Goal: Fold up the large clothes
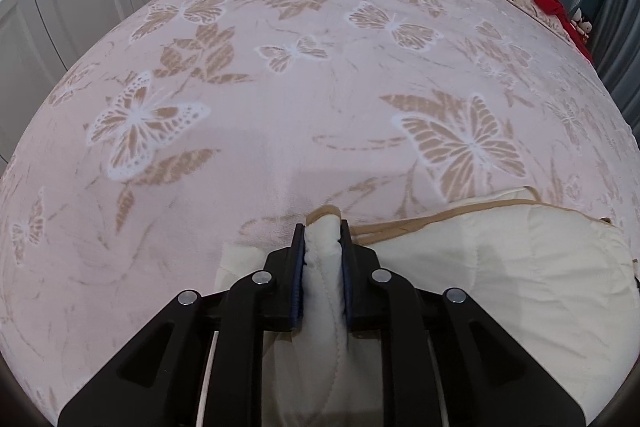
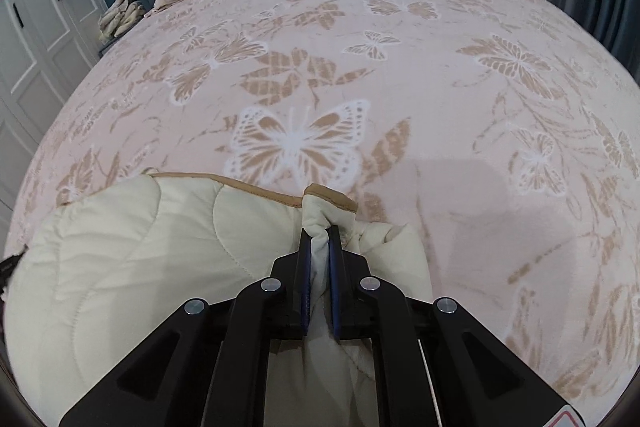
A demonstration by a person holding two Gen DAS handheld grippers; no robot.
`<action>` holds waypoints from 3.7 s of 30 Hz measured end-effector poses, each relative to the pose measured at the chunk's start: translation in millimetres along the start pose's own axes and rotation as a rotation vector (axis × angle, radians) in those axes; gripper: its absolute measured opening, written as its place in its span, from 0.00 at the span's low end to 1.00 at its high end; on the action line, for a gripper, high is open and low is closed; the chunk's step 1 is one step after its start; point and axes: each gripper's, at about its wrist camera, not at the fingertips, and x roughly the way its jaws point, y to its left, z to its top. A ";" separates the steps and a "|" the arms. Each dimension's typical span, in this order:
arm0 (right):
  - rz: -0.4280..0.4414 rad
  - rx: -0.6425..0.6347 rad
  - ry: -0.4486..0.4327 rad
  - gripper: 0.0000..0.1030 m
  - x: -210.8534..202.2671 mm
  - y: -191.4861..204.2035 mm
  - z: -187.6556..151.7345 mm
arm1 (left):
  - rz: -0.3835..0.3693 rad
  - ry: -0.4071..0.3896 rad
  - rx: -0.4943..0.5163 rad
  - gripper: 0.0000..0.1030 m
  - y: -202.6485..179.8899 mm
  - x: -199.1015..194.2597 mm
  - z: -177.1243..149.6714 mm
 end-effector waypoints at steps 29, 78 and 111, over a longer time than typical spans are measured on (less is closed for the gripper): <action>0.299 -0.295 0.043 0.04 -57.8 179.4 6.6 | -0.132 0.025 0.227 0.38 -141.3 -66.4 7.9; 0.159 -0.143 0.012 0.00 19.5 150.4 -1.1 | -0.058 -0.076 0.050 0.39 -69.0 -44.3 -25.7; 0.283 -0.183 0.191 0.04 -105.5 161.3 -133.9 | -0.329 0.006 -0.315 0.25 61.2 -163.2 -140.1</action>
